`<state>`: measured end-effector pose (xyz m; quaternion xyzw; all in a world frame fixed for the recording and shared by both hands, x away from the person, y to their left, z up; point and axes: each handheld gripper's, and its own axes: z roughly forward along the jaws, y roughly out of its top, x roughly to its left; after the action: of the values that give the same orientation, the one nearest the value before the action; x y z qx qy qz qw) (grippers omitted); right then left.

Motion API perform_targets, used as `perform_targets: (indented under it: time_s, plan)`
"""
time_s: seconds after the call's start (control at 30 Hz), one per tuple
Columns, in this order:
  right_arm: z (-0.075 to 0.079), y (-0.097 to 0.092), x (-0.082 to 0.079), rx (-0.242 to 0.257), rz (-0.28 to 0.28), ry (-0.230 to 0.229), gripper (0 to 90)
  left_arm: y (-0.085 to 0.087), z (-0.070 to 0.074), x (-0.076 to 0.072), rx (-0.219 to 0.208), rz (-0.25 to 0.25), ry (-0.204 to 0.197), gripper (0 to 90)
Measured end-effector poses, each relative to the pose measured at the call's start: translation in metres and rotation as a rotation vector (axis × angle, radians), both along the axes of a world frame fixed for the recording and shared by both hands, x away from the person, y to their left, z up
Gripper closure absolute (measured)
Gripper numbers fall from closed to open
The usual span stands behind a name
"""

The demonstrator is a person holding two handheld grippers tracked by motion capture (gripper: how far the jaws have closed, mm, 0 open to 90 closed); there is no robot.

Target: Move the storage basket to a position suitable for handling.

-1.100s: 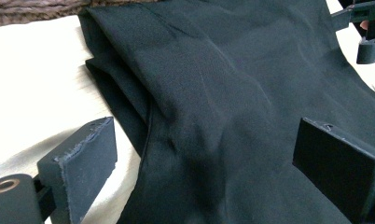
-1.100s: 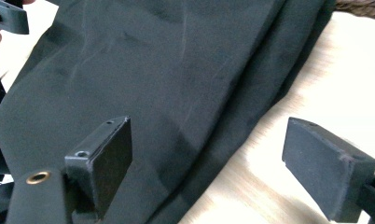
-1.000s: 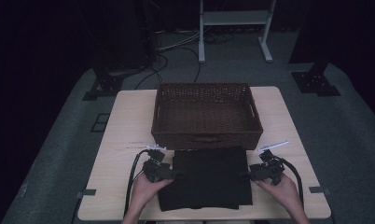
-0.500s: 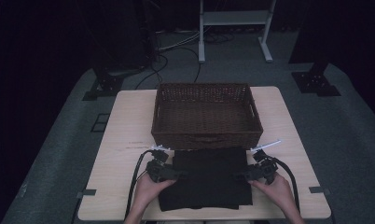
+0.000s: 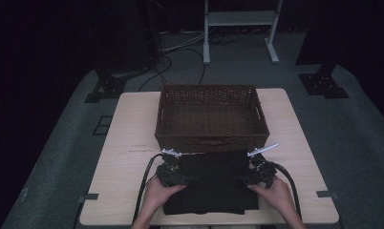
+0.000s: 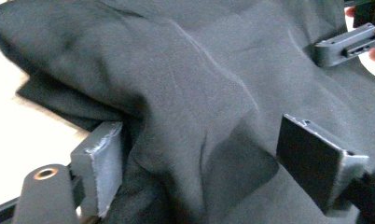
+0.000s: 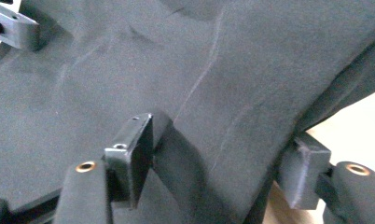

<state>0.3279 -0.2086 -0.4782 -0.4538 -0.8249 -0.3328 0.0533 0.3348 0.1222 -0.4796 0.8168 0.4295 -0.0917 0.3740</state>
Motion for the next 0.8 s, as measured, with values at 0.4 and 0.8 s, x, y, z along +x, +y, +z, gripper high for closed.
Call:
perform_targets:
  time_s: [0.4,0.8]
  plan:
    - [-0.002,0.007,0.001,0.006,0.023,0.001,56.4,-0.01,-0.003,0.004,-0.009,-0.06,0.024,50.6]
    - [-0.003,0.008,0.006,0.036,0.071,0.001,73.7,-0.011,-0.006,0.007,-0.036,-0.111,0.027,71.2]
